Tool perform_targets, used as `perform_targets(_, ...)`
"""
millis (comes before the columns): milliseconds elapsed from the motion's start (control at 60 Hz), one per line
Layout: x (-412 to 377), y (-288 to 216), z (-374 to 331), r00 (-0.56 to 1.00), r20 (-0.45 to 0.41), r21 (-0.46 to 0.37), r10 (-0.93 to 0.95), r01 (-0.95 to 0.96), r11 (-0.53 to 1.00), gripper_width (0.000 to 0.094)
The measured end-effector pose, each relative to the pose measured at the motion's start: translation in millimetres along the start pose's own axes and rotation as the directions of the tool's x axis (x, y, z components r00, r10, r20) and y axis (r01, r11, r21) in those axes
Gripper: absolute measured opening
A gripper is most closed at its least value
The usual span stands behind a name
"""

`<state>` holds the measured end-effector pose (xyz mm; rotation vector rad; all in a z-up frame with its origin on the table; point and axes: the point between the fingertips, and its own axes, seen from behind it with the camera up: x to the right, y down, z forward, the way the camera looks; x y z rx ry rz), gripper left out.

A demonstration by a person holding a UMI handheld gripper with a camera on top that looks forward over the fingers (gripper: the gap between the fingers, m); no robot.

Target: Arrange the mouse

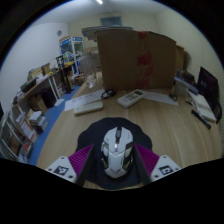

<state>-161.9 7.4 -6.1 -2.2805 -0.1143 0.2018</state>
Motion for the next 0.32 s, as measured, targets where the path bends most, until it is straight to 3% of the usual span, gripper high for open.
perform_targets(33,-4,-1,-8,1.0,0.018,-0.001,0.017,-0.017,1.0,0.0859)
perform_targets(317,-21,-5,-142,0.994,0.112,0.039,0.013,-0.018,0.999,0.0838)
